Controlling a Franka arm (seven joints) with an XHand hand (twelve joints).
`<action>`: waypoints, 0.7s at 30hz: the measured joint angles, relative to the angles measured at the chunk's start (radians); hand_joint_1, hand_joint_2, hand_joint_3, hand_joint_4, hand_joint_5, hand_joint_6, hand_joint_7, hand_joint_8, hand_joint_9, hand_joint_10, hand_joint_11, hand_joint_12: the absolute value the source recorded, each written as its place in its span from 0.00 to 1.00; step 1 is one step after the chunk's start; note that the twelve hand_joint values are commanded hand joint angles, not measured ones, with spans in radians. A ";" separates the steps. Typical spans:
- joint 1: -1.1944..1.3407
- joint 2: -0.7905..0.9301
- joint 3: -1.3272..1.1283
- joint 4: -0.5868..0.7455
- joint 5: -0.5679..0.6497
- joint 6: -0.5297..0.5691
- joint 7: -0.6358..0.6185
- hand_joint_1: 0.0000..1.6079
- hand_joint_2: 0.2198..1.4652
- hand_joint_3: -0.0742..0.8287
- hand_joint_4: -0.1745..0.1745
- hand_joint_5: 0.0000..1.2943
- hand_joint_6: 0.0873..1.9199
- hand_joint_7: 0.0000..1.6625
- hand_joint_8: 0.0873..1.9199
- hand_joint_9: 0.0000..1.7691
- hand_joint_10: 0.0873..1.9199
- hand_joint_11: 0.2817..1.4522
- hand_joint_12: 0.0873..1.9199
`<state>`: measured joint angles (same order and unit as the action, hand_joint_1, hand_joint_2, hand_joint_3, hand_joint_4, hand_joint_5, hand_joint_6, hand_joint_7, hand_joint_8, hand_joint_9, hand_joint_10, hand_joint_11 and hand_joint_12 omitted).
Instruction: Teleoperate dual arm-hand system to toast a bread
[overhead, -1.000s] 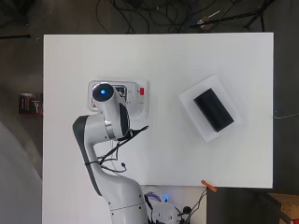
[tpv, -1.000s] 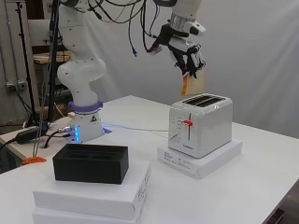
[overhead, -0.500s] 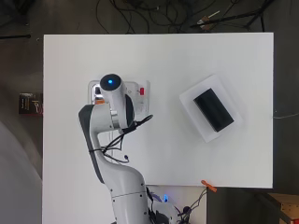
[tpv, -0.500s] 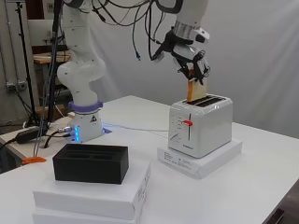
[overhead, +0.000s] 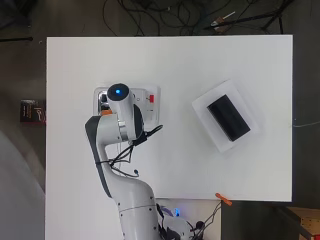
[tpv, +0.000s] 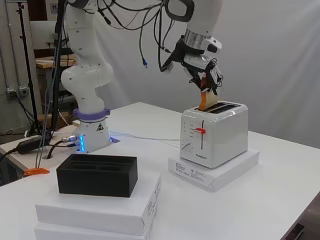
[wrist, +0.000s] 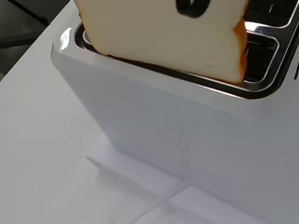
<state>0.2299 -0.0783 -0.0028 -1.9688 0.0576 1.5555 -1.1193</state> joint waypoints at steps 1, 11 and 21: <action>0.000 0.003 0.003 -0.008 -0.002 0.004 0.000 0.86 0.71 0.08 0.00 0.59 0.60 0.65 0.37 0.62 0.44 0.45 0.00; -0.010 -0.066 -0.013 0.016 0.005 -0.027 0.067 0.86 0.71 0.08 0.00 0.59 0.59 0.64 0.39 0.62 0.47 0.47 0.00; -0.019 0.003 -0.023 0.039 0.016 -0.026 0.074 0.86 0.71 0.08 0.00 0.60 0.59 0.64 0.37 0.63 0.45 0.46 0.00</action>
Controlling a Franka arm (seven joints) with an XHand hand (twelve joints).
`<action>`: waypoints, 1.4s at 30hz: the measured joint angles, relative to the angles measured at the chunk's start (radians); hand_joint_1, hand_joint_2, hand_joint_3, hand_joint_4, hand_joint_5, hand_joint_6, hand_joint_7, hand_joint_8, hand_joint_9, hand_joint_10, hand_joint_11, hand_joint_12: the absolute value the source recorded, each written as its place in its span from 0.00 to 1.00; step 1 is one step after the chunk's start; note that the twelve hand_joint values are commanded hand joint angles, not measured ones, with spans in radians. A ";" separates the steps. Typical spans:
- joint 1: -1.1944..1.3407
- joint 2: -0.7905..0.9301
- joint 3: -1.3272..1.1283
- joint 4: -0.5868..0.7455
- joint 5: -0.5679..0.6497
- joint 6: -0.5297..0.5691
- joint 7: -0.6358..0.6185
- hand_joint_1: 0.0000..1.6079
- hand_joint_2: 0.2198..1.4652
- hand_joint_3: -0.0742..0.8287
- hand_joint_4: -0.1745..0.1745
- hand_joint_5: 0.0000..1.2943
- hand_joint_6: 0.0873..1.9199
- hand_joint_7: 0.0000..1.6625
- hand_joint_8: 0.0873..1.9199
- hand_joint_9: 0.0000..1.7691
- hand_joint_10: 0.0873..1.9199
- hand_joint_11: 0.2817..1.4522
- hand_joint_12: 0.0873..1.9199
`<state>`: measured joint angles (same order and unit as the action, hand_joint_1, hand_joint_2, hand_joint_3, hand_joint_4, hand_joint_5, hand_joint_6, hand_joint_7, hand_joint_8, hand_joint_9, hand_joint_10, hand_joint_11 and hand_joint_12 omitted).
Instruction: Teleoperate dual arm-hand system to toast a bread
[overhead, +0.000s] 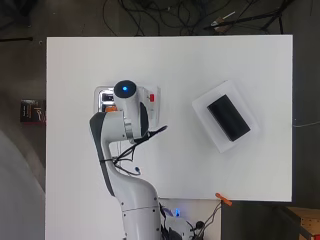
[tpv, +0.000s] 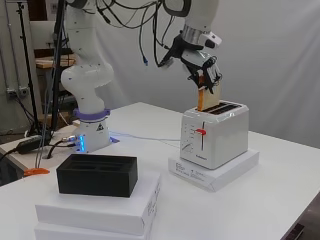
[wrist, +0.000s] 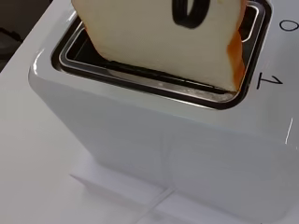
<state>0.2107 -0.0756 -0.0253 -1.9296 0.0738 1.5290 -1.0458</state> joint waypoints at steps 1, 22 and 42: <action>0.000 0.005 0.000 0.005 0.002 -0.003 -0.002 0.86 0.70 0.08 0.00 0.60 0.59 0.65 0.37 0.63 0.45 0.46 0.00; -0.008 0.004 0.008 0.011 0.002 0.004 -0.010 0.86 0.71 0.08 0.00 0.60 0.60 0.64 0.37 0.63 0.44 0.46 0.00; -0.010 0.079 0.038 0.009 0.006 0.031 0.014 0.01 0.66 0.08 0.50 0.25 0.00 0.34 0.00 0.38 0.00 0.19 0.00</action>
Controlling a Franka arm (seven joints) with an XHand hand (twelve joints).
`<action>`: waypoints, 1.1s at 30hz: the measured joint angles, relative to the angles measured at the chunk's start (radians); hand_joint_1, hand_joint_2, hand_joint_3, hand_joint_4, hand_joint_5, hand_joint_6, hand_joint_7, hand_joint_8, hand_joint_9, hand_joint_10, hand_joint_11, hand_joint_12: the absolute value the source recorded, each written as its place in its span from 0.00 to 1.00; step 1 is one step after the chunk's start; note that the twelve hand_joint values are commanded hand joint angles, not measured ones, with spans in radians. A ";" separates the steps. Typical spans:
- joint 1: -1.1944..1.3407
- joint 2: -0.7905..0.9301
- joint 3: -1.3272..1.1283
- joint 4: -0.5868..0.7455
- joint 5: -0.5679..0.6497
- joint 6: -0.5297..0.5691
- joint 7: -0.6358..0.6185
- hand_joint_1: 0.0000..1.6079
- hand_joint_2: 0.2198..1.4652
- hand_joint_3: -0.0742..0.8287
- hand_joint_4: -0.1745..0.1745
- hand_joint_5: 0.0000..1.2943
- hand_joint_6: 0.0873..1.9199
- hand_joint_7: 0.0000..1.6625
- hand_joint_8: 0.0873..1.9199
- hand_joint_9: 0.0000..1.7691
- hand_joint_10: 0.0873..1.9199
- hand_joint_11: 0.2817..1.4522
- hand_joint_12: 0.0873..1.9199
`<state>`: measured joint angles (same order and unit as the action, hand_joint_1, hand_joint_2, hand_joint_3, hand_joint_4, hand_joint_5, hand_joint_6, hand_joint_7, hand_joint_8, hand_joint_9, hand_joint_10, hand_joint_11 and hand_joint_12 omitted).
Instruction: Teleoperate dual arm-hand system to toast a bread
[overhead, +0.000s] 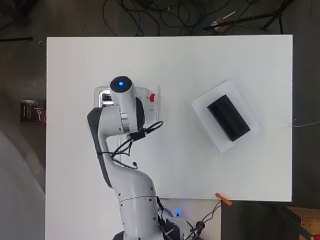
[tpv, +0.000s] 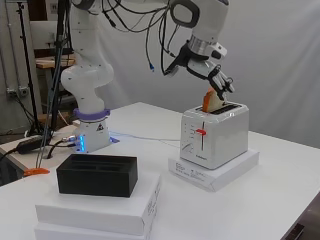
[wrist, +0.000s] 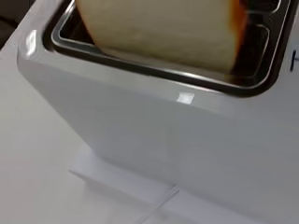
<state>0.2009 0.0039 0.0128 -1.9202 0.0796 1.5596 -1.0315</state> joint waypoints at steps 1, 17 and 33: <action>-0.003 -0.012 -0.005 0.014 0.008 -0.014 0.008 0.01 0.66 0.08 0.51 0.28 0.00 0.36 0.00 0.40 0.00 0.20 0.00; -0.125 -0.364 -0.204 -0.404 0.069 0.346 0.256 0.00 0.60 0.06 0.66 0.32 0.00 0.35 0.00 0.39 0.00 0.21 0.00; -0.133 -0.269 -0.157 -0.408 0.036 0.367 0.399 0.00 0.58 0.08 0.57 0.24 0.00 0.39 0.00 0.43 0.00 0.19 0.00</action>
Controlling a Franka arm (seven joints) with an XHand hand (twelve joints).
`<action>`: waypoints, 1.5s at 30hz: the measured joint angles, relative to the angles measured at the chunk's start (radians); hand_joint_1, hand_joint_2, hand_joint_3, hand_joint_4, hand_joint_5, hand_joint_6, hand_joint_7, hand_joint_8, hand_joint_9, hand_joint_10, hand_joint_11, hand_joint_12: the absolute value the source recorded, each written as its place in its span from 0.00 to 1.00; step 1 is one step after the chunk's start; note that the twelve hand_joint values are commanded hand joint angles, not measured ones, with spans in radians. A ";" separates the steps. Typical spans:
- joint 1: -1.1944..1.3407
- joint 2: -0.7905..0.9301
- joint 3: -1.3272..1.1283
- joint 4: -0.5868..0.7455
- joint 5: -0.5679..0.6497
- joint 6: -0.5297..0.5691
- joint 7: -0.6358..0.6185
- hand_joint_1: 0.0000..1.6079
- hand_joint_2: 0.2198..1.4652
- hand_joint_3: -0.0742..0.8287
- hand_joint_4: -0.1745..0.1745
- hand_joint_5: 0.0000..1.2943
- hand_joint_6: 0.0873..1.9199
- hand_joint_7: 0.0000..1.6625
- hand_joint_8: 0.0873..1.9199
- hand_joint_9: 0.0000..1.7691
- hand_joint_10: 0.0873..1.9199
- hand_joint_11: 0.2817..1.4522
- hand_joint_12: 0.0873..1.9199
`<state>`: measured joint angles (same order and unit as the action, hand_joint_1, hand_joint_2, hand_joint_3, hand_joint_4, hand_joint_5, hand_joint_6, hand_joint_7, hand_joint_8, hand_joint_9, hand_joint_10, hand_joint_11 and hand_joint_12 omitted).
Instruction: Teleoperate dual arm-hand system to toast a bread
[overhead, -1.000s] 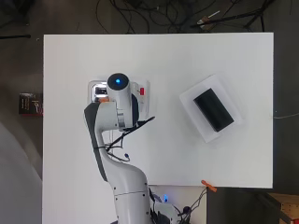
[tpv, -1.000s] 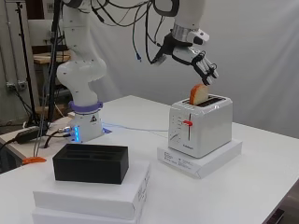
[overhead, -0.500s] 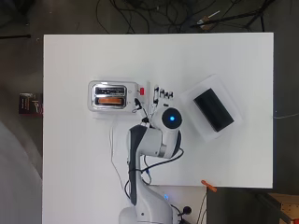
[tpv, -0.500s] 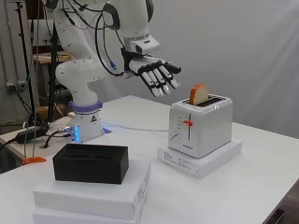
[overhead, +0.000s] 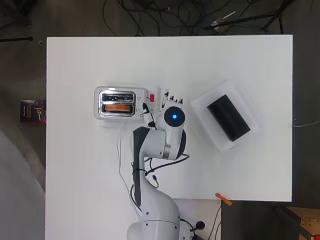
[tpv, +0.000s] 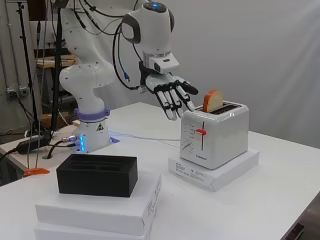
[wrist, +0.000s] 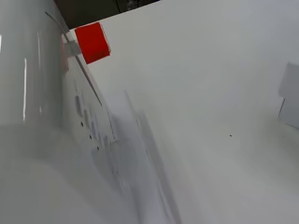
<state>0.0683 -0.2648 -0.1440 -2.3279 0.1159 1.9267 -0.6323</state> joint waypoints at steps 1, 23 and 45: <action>-0.001 0.014 0.002 -0.001 -0.005 0.009 0.011 0.00 0.58 0.08 0.57 0.24 0.00 0.39 0.00 0.42 0.00 0.19 0.00; -0.014 0.181 0.016 0.063 -0.057 0.095 0.196 0.08 0.67 0.07 0.64 0.27 0.00 0.37 0.00 0.37 0.00 0.15 0.00; -0.079 0.332 0.108 0.039 -0.204 0.166 0.309 0.08 0.56 0.06 0.42 0.17 0.00 0.34 0.00 0.35 0.00 0.21 0.00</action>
<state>-0.0108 0.0675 -0.0355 -2.2885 -0.0877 2.0932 -0.3235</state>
